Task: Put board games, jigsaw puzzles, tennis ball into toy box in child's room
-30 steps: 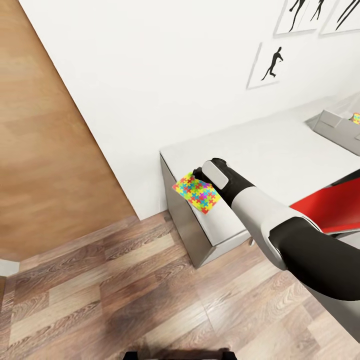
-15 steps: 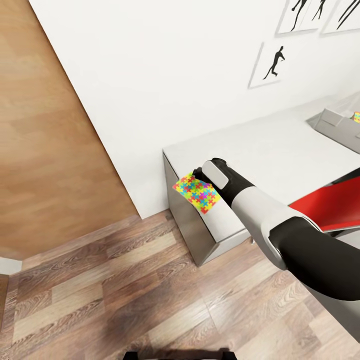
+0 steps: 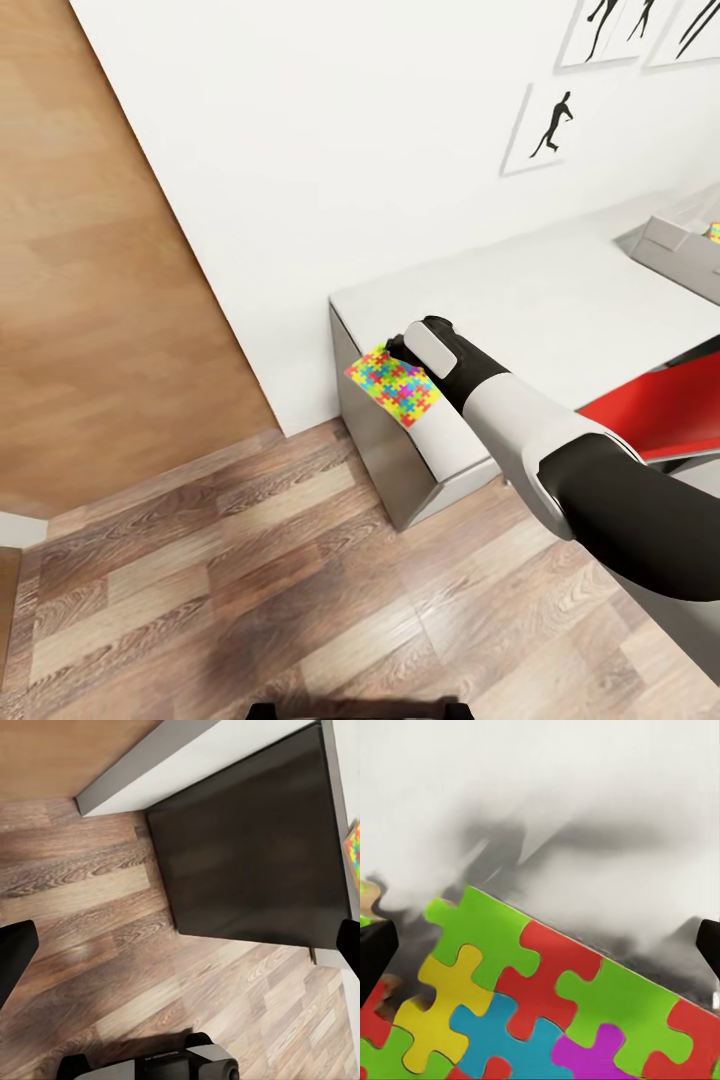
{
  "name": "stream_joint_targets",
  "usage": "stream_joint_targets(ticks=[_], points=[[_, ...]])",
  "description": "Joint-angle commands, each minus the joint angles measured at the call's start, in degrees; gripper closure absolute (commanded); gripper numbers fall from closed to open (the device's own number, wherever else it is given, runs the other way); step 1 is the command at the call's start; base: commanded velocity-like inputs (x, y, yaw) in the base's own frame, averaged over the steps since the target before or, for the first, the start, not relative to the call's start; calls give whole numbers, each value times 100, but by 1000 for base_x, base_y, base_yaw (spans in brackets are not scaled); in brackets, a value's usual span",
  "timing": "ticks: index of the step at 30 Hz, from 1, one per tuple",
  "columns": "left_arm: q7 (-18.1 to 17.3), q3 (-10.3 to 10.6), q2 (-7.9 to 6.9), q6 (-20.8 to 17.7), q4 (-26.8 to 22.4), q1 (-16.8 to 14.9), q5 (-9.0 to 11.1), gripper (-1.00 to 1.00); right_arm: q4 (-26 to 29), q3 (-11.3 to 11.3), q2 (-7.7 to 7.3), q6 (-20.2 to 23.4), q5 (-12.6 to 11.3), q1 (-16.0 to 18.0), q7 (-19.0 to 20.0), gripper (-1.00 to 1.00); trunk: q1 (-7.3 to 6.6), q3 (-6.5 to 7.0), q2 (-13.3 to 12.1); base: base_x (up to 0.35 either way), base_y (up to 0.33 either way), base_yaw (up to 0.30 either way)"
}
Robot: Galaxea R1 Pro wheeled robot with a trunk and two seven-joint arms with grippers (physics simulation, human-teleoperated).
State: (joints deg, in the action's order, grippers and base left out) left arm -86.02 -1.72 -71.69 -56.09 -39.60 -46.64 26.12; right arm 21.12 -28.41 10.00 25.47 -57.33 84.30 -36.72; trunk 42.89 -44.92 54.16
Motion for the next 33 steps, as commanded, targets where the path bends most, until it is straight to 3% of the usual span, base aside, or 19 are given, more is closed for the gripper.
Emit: stream_joint_targets(ticks=[1, 14, 19, 33], points=[[-20, 14, -3, -60, 5, -11, 7, -100, -2, 20, 0, 10, -165, -11, -28, -100, 1, -6, 3, -18, 48, 0], [-35, 6, -92, -60, 1, -11, 27, -100, -2, 20, 0, 10, -165, -11, -28, -100, 1, -6, 3, -3, 7, 0], [-396, 10, -96, -55, -3, -11, 2, -100, -2, 20, 0, 10, -165, -11, -28, -100, 1, -6, 3, 0, 0, 0], [-398, 22, -69, -45, -4, -11, -44, -100, 5, 20, 0, 10, -161, -7, -28, -100, 1, -6, 3, 0, 0, 0]])
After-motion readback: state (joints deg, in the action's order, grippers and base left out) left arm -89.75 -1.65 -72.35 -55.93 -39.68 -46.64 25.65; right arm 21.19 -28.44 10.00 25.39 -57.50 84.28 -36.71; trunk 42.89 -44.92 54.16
